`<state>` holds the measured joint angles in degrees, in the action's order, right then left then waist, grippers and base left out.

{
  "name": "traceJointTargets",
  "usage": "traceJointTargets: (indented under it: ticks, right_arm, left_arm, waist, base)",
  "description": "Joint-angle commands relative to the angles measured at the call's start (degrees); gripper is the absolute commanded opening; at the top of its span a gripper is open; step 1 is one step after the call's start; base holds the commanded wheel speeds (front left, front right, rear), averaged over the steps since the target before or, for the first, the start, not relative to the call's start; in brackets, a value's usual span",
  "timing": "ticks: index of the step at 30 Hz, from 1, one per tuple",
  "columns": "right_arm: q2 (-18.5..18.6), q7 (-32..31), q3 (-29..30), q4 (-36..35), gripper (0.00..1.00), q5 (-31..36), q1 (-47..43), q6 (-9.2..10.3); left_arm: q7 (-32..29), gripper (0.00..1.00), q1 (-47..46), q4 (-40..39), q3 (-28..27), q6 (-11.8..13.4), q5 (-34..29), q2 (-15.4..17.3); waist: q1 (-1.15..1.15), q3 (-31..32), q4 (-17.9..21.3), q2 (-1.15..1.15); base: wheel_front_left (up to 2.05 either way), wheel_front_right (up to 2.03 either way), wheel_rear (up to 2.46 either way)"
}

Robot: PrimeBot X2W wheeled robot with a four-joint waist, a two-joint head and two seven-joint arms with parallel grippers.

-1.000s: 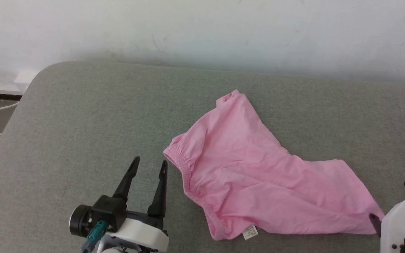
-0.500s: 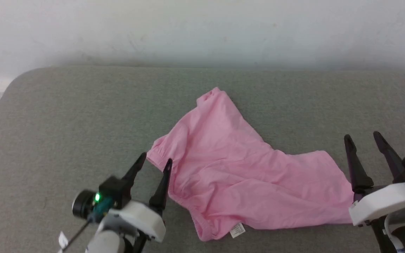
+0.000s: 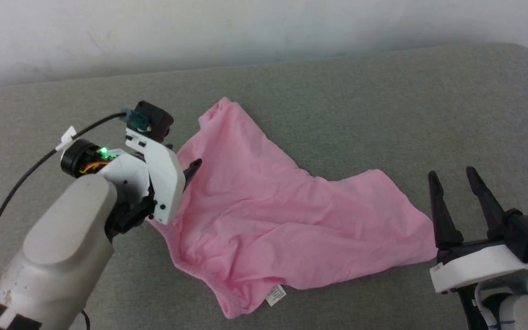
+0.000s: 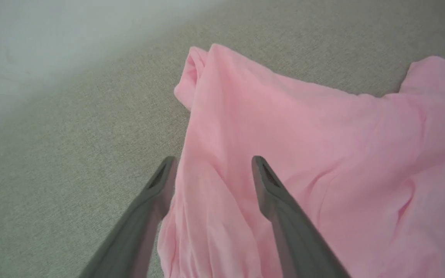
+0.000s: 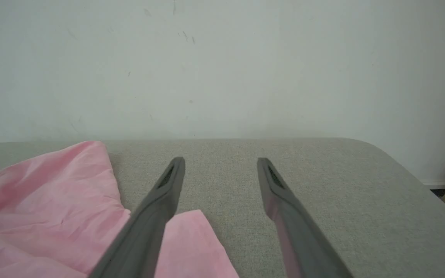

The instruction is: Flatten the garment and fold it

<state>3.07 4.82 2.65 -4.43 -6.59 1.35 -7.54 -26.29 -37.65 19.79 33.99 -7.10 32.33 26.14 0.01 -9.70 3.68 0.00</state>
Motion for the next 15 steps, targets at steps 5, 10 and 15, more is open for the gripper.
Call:
traceJointTargets:
  ticks: [5,10,15]
  right_arm:
    - [-0.2,2.3,-1.8,2.6,1.0,-1.6,1.5,0.05]
    - [-0.2,3.8,-2.8,4.3,1.0,-2.2,2.6,0.05]
    - [-0.2,5.0,-3.1,5.7,1.0,-2.8,3.4,0.05]
  left_arm:
    - [-8.8,1.0,-6.2,6.4,5.1,-0.4,8.6,3.0]
    - [-9.7,1.0,-9.6,10.4,6.7,-0.4,11.2,4.1]
    - [-12.9,0.0,-10.3,11.8,10.2,-0.4,15.2,5.0]
  waist:
    - [-0.01,-5.9,7.2,0.0]
    - [-0.01,-8.1,9.6,0.0]
    - [-0.01,-9.3,10.8,0.0]
  base:
    - [0.0,0.0,0.0]
    - [0.0,0.0,0.0]
    - [0.0,0.0,0.0]
